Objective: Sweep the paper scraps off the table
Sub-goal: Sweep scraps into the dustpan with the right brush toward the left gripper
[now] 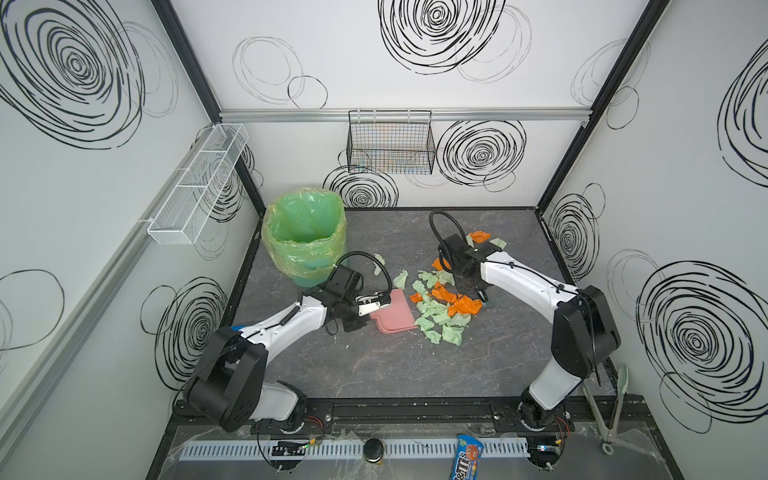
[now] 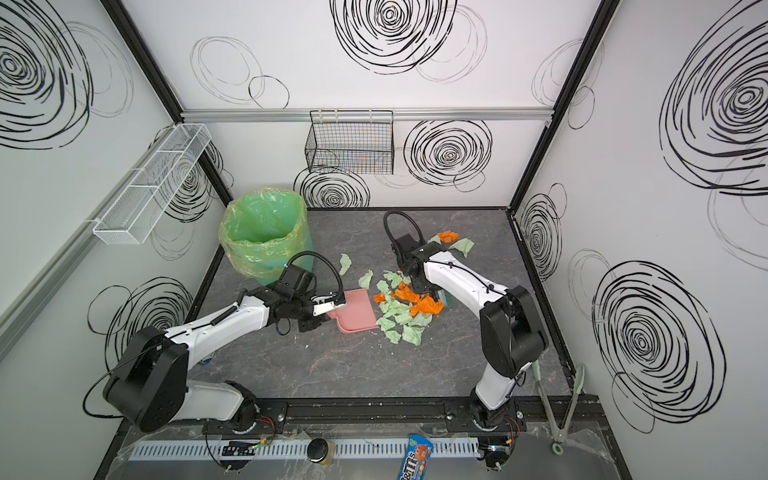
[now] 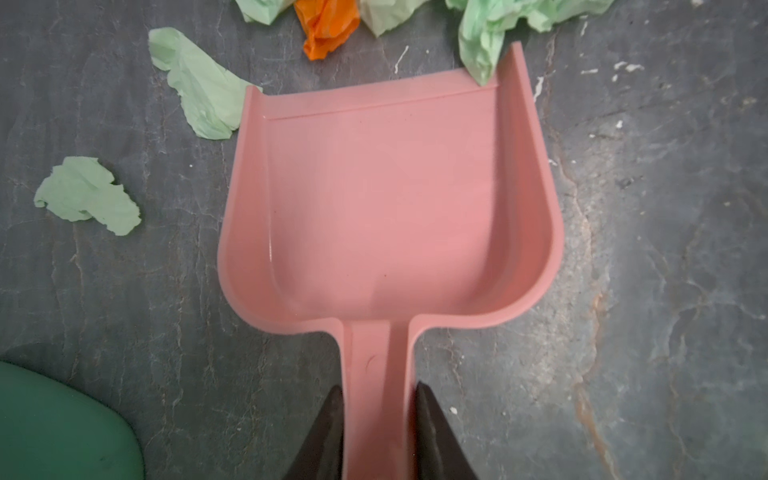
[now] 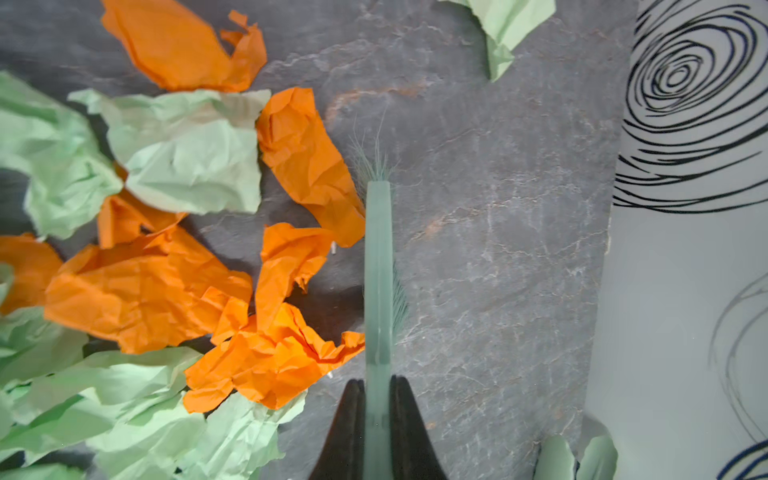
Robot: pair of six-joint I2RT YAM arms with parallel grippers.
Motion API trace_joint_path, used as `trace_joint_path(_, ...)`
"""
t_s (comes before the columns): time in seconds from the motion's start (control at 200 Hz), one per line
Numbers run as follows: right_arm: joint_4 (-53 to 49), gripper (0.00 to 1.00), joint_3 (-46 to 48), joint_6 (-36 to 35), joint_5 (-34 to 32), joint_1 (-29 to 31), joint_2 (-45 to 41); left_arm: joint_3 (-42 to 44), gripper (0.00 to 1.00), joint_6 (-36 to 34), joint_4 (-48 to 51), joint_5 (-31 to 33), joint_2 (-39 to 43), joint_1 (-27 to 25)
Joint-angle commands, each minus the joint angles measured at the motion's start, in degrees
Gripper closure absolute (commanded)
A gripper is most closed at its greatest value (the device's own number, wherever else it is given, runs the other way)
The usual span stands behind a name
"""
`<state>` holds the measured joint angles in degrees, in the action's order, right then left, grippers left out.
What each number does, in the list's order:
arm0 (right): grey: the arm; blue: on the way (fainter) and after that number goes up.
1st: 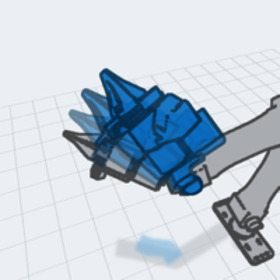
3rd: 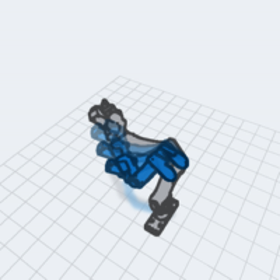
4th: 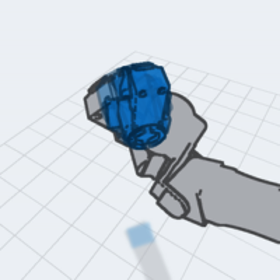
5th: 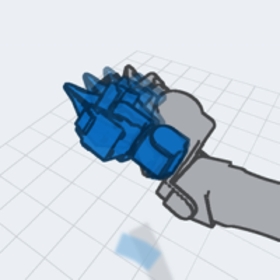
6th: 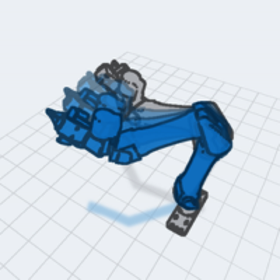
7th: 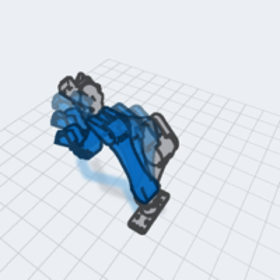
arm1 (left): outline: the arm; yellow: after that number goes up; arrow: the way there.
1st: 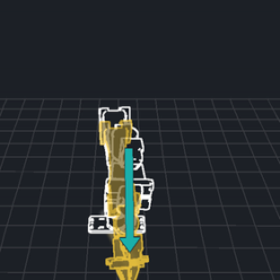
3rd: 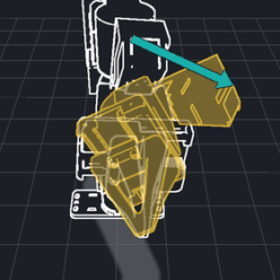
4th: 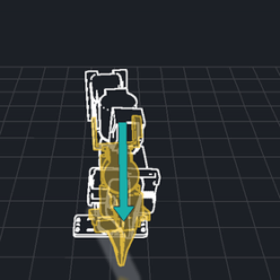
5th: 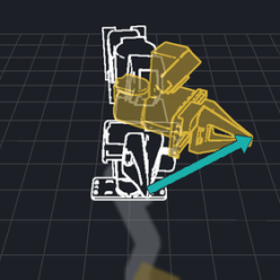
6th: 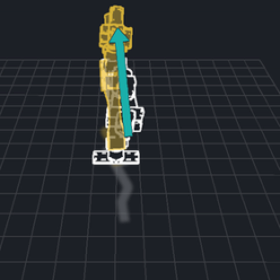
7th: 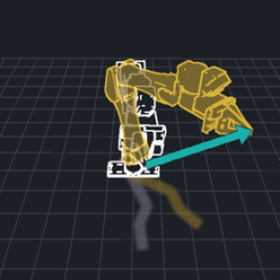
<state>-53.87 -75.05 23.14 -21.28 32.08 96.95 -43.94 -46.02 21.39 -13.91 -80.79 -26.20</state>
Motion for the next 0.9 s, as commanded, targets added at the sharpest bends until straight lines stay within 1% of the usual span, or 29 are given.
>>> trace_joint_path(0.0,-2.6,1.0,-1.3,3.4,3.0,2.3,-0.6,-0.9,1.0,0.8,-2.3,2.9,-1.4,-1.3)
trace_joint_path(0.355,-1.0,1.0,-4.6,5.6,8.3,9.8,1.8,-3.3,1.0,3.0,-3.8,3.1,-4.6,-4.8)
trace_joint_path(0.62,1.1,1.0,-7.4,7.1,13.1,15.0,3.3,-4.1,1.0,5.1,-5.1,2.2,-5.8,-6.3)
trace_joint_path(0.896,1.3,1.0,-10.2,8.1,16.2,16.8,-0.6,-2.1,1.0,6.0,-7.3,0.8,-6.7,-6.5)
